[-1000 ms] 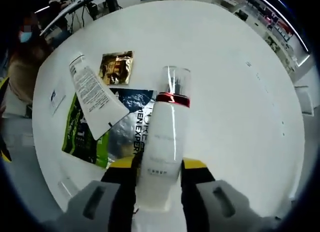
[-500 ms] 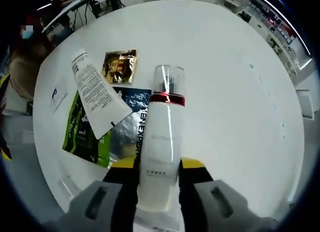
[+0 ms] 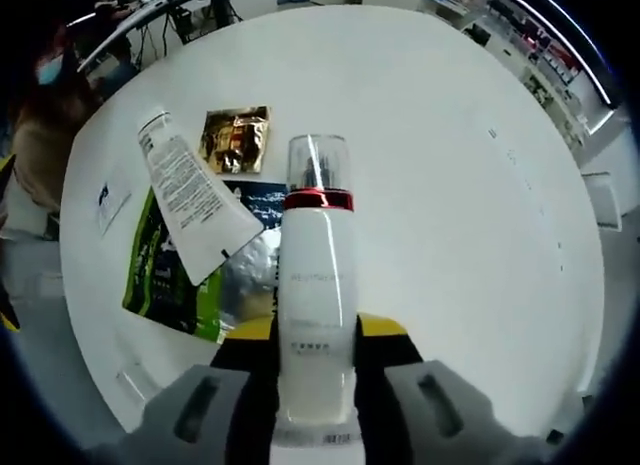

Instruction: Arrange the skincare products in the storage area until every visible bottle or jar stands upright without overlapping.

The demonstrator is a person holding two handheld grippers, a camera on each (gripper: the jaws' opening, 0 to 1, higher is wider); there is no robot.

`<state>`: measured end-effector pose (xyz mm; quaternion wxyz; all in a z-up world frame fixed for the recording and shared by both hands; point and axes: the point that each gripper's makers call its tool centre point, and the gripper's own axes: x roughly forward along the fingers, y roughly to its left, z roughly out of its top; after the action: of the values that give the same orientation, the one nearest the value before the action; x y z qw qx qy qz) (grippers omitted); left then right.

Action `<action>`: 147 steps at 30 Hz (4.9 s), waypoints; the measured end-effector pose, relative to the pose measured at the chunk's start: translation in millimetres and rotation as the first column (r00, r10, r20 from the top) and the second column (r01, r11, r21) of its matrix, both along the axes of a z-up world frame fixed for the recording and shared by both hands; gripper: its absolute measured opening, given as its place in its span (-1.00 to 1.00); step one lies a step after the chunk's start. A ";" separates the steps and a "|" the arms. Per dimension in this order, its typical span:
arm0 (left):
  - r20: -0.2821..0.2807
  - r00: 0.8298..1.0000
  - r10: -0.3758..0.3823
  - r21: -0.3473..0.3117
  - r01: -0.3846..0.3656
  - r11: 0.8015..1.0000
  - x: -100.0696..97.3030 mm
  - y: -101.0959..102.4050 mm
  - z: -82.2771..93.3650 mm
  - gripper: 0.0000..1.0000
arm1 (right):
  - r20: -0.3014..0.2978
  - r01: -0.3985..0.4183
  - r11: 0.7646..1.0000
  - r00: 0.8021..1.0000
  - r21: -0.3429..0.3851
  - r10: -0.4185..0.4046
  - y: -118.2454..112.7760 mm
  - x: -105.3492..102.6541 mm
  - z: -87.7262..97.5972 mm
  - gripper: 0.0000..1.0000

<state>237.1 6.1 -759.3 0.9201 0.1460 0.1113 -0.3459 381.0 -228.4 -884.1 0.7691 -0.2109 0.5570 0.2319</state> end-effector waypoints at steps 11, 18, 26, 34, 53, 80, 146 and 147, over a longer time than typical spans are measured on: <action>-0.054 0.998 -0.023 -0.040 0.021 0.999 -4.0 -3.7 -0.9 0.94 | -0.122 0.125 0.985 0.986 0.119 -0.110 5.9 -25.3 2.5 -0.46; -0.087 0.996 -0.033 -0.061 0.028 0.998 -3.4 -3.8 -1.0 0.94 | -0.198 0.248 0.937 0.959 0.246 -0.202 10.5 -41.0 3.4 -0.46; -0.128 0.991 -0.045 -0.100 0.032 0.994 0.8 -4.1 2.0 0.94 | -0.283 0.408 0.822 0.906 0.396 -0.314 19.6 -60.5 8.1 -0.46; -0.191 0.978 -0.082 -0.153 0.053 0.987 8.7 -13.9 7.2 0.94 | -0.351 0.528 0.679 0.848 0.510 -0.396 24.7 -79.4 15.0 -0.45; -0.332 0.923 -0.195 -0.324 0.082 0.942 18.0 -48.2 11.4 0.82 | -0.485 0.643 0.296 0.745 0.706 -0.458 34.2 -87.4 28.4 -0.45; -0.393 0.891 -0.228 -0.412 0.050 0.910 43.0 -60.4 14.4 0.75 | -0.470 0.571 0.140 0.771 0.809 -0.429 57.3 -93.0 58.1 -0.45; -0.646 0.614 -0.454 -0.683 -0.200 0.702 62.5 -130.9 -5.7 -0.07 | -0.372 0.390 -0.003 0.875 0.921 -0.311 122.4 -150.3 121.6 -0.44; -0.647 0.605 -0.463 -0.685 -0.196 0.701 60.3 -131.2 -5.1 -0.11 | -0.367 0.386 0.001 0.877 0.922 -0.311 122.5 -150.9 121.3 -0.44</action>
<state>297.3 -125.1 -764.3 0.7256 -0.3708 0.3495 -0.4624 230.2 -105.9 -762.8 0.7248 0.5042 0.3139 0.3493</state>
